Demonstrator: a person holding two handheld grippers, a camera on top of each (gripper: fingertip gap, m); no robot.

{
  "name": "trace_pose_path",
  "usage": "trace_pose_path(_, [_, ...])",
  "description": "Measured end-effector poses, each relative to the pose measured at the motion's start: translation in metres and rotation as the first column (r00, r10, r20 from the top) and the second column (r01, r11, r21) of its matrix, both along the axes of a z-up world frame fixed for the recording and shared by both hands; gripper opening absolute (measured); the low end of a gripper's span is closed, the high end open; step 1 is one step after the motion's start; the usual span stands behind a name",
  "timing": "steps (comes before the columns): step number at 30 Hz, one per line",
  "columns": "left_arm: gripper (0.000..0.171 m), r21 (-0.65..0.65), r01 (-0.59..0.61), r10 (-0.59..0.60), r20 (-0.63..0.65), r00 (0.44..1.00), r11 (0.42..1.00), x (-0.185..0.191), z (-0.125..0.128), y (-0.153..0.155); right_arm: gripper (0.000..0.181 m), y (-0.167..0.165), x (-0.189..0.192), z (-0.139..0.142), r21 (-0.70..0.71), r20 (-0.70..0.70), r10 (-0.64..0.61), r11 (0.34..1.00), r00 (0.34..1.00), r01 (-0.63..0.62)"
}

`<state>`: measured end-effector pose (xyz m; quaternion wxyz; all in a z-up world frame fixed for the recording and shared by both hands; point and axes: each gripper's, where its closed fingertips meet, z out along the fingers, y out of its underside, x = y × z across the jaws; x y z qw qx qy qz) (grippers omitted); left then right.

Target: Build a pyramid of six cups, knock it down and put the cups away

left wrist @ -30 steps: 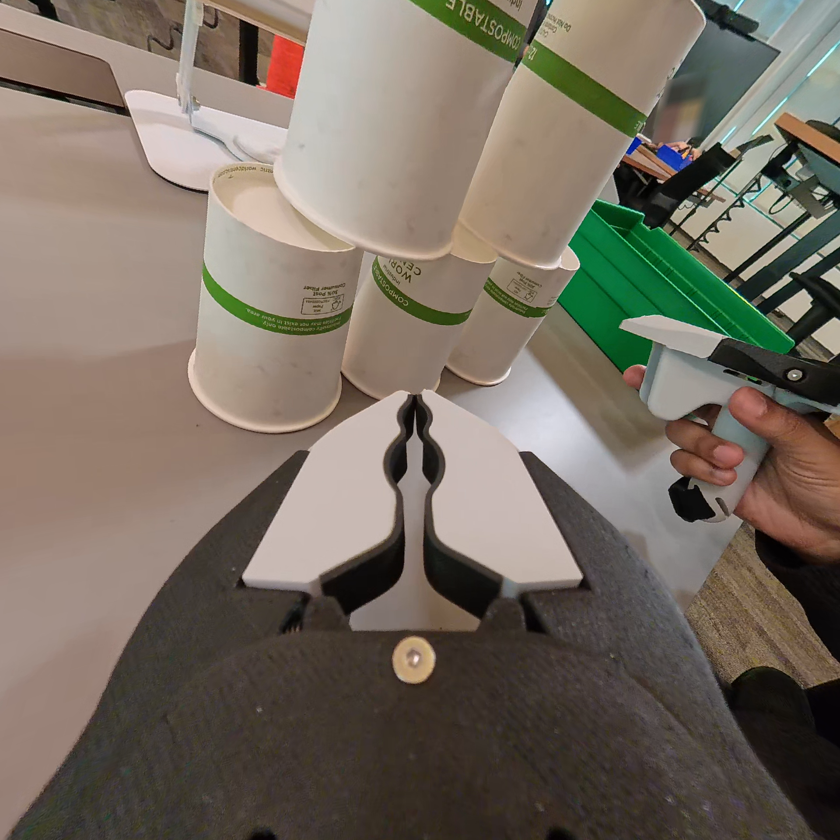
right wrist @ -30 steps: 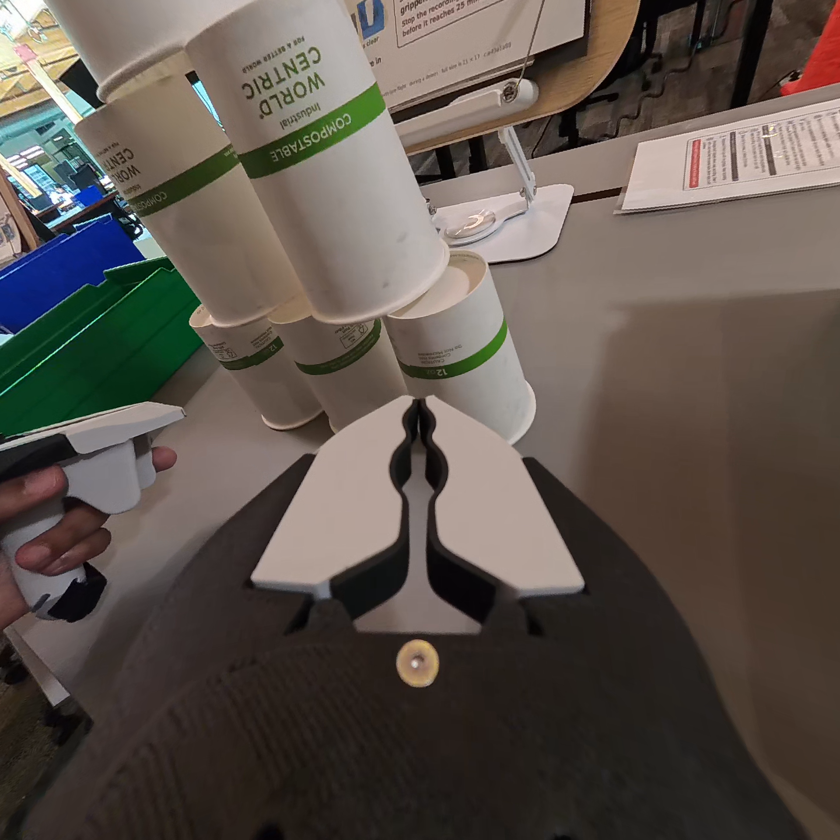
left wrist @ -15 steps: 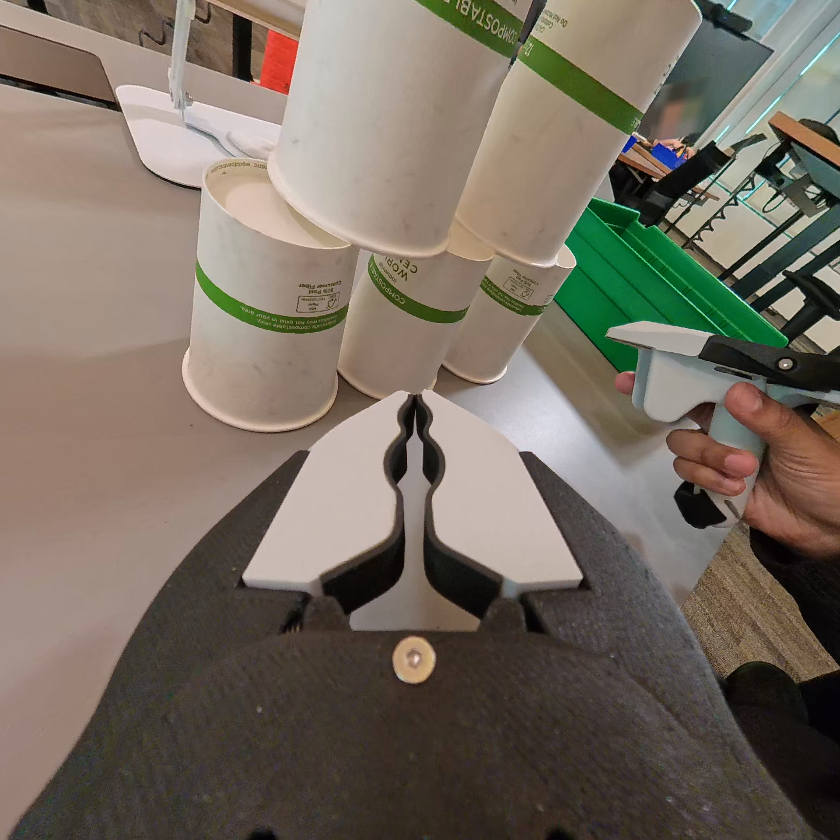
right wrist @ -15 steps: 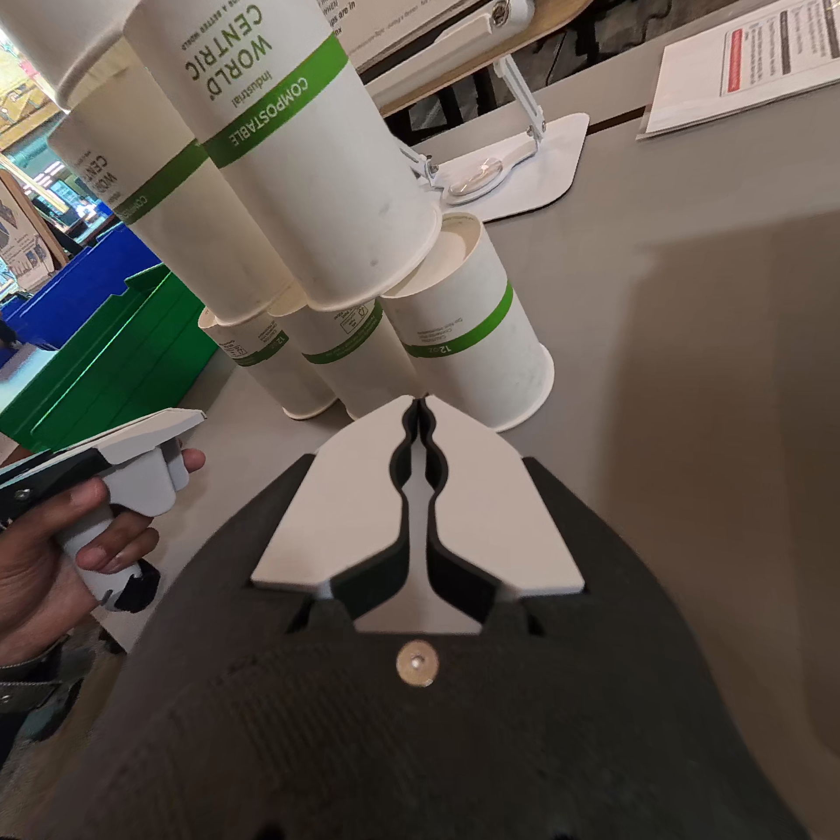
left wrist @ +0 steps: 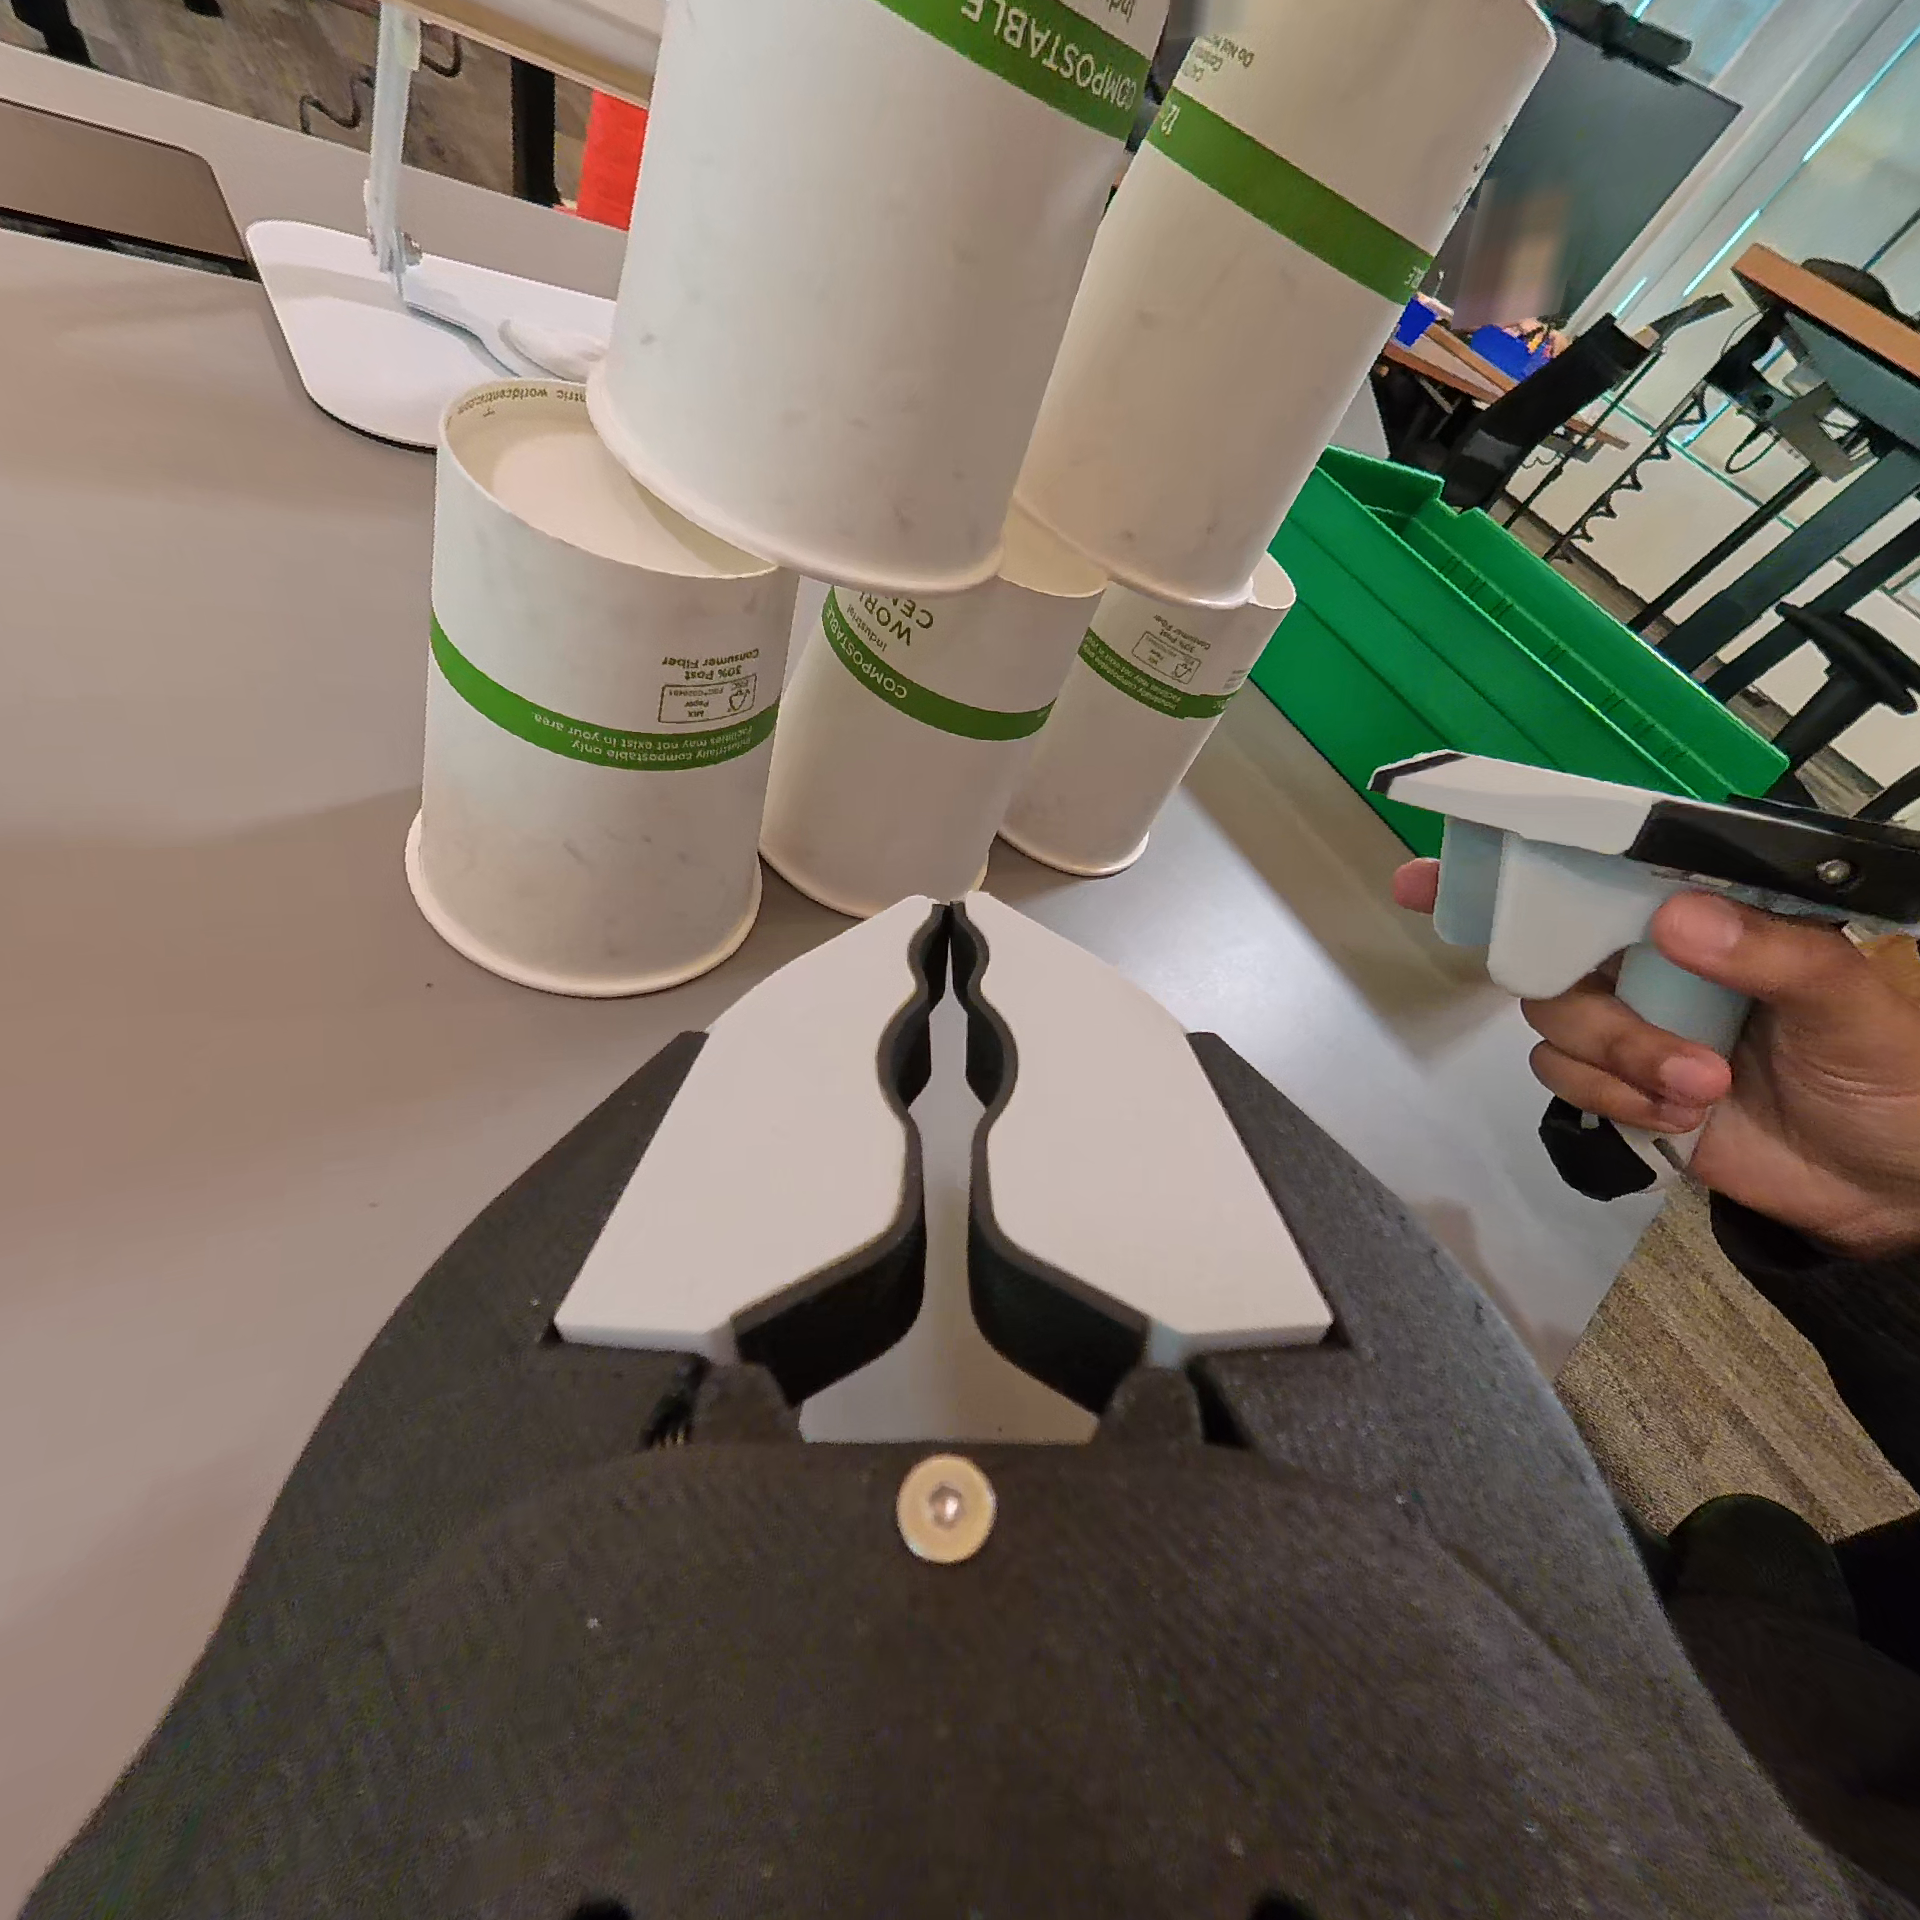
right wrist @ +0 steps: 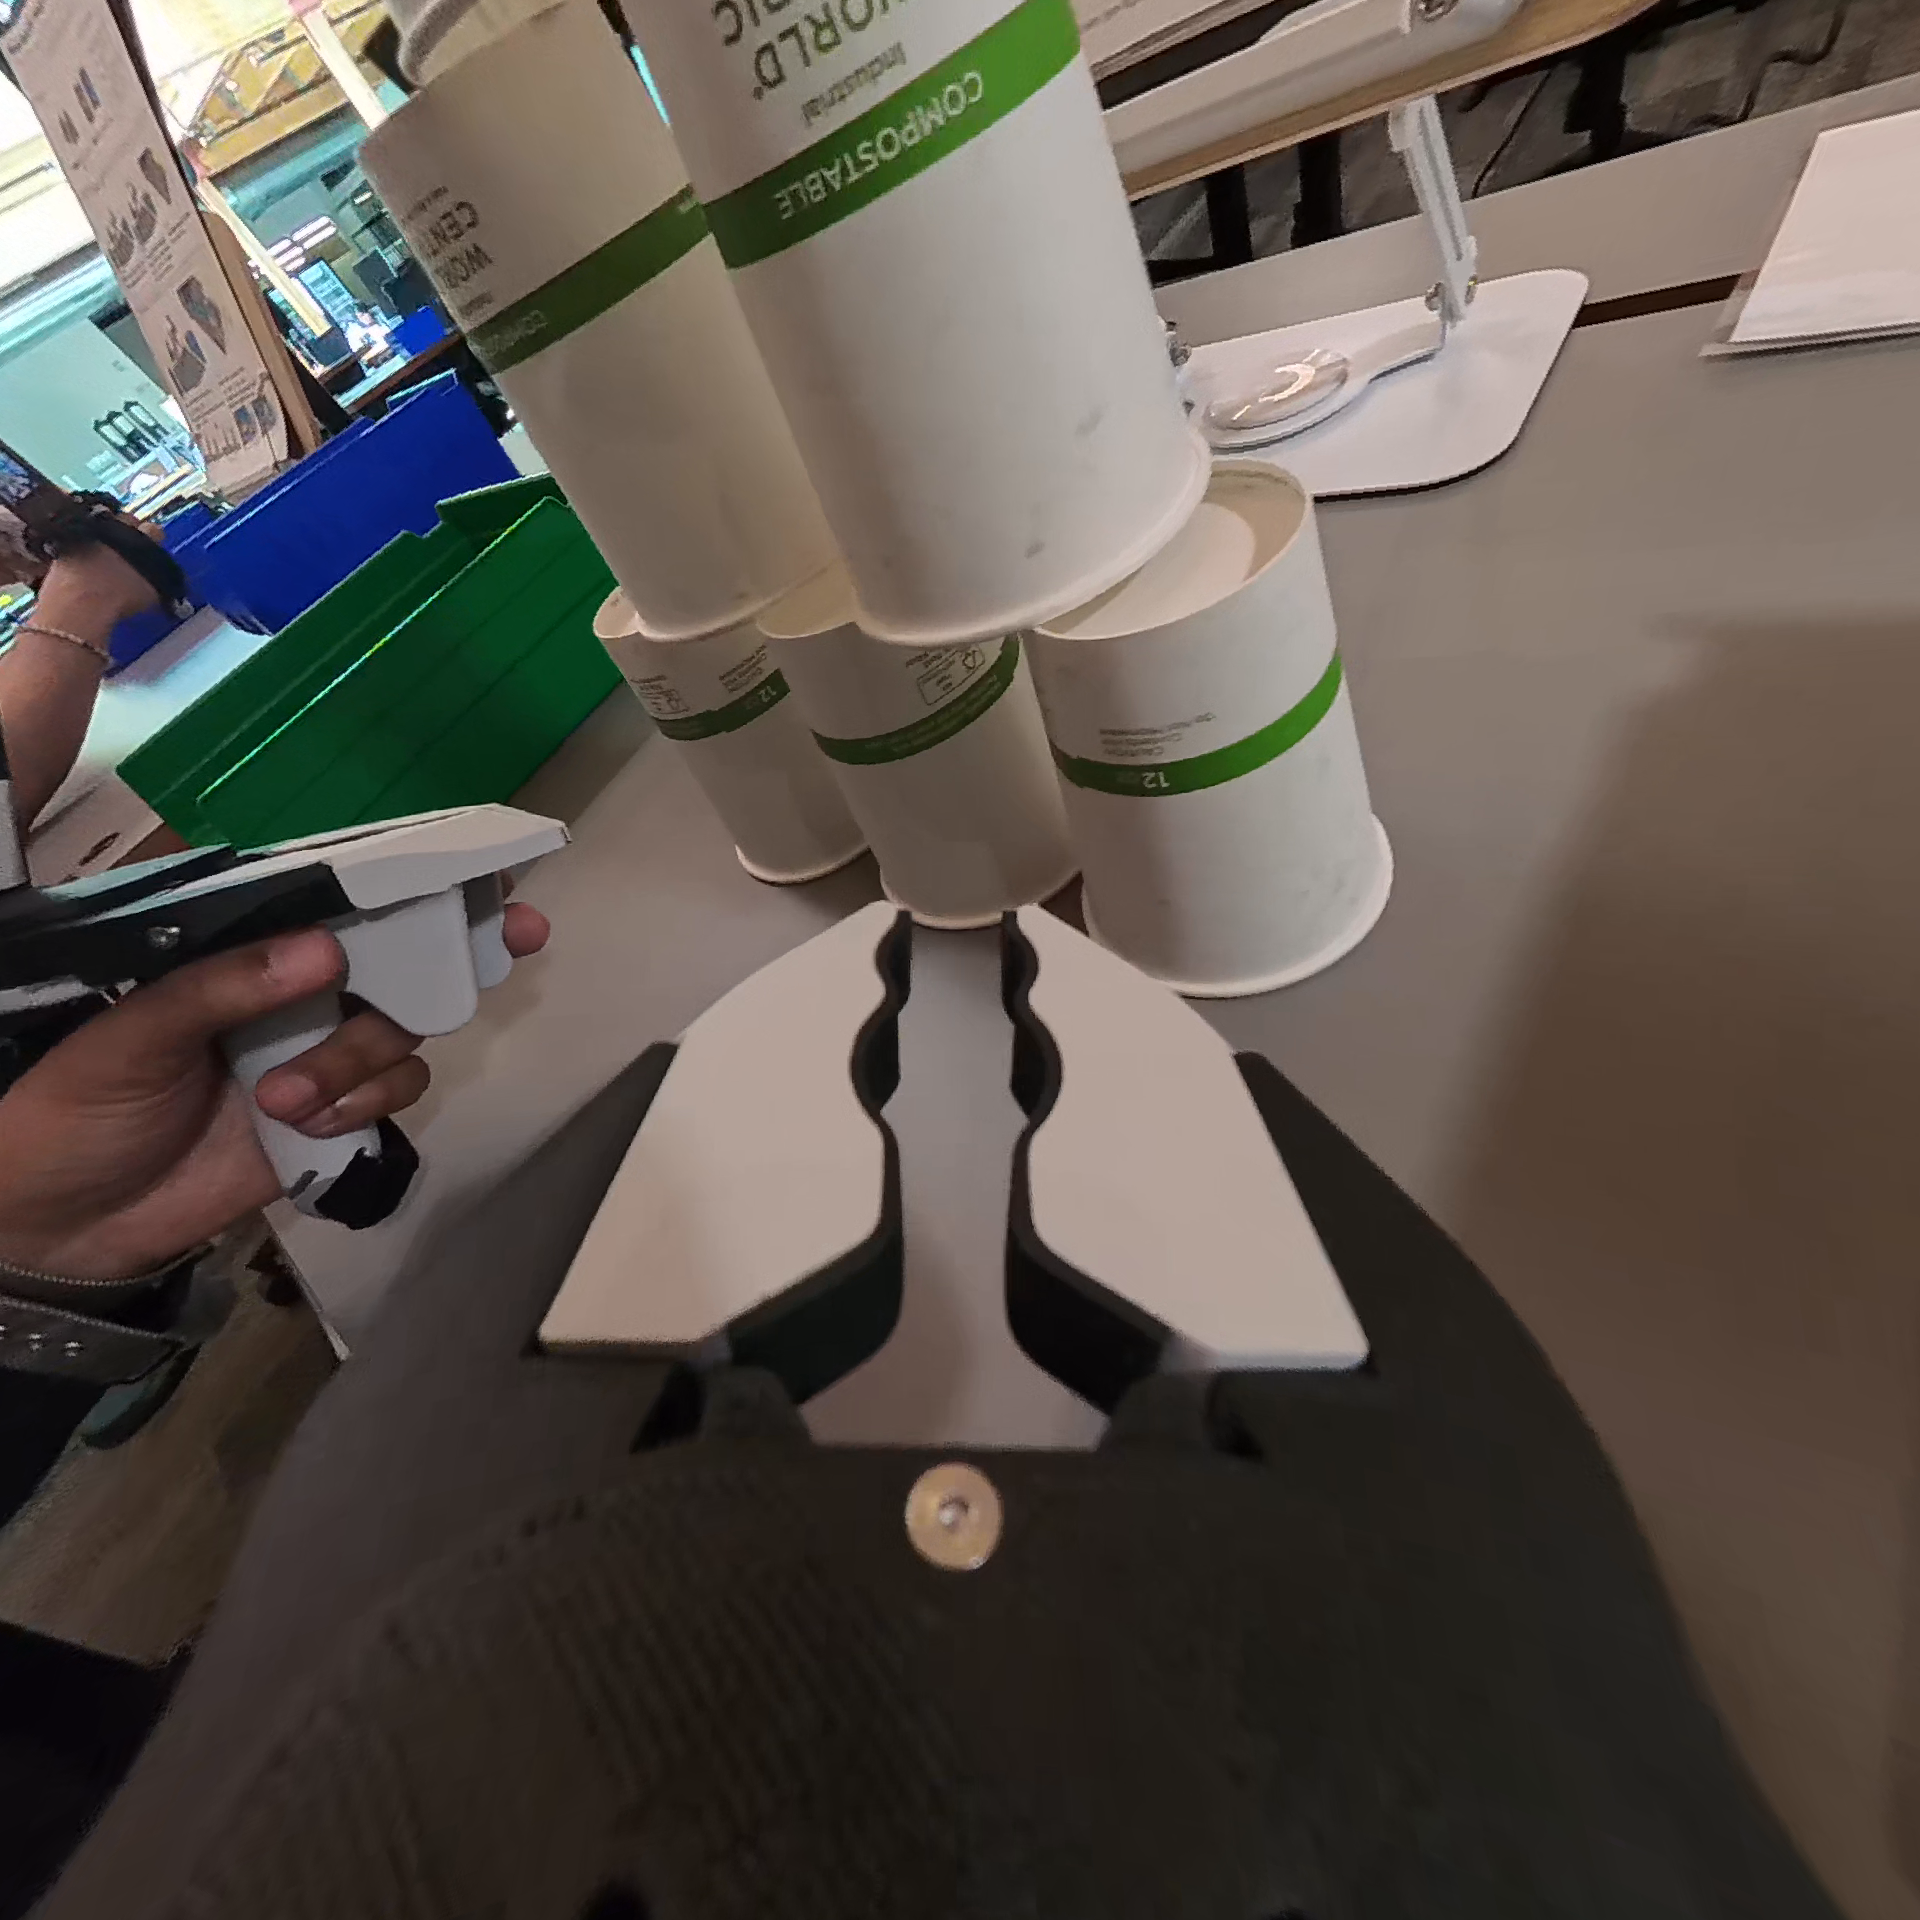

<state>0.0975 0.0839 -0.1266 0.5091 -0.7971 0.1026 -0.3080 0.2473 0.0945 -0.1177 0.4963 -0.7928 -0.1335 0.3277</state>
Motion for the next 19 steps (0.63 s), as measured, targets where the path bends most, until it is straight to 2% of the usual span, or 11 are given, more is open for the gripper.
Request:
trace_pose_path(5, [0.007,0.013,0.02,-0.02,-0.016,1.0,1.0,0.0037,-0.0003,-0.0013,0.032,-0.0031,-0.0049,0.0019,0.032,0.019,0.028,0.999,0.999,-0.029])
trace_pose_path(12, [0.028,0.049,0.024,-0.021,-0.063,0.998,0.999,0.0076,0.0009,-0.0019,0.054,-0.0043,-0.0074,0.0028,0.034,0.008,0.043,0.999,0.999,-0.043])
trace_pose_path(19, [0.038,0.056,0.031,-0.029,-0.047,0.998,0.998,0.0096,0.0029,-0.0027,0.063,-0.0067,-0.0107,0.0034,0.034,-0.001,0.065,0.997,0.998,-0.065])
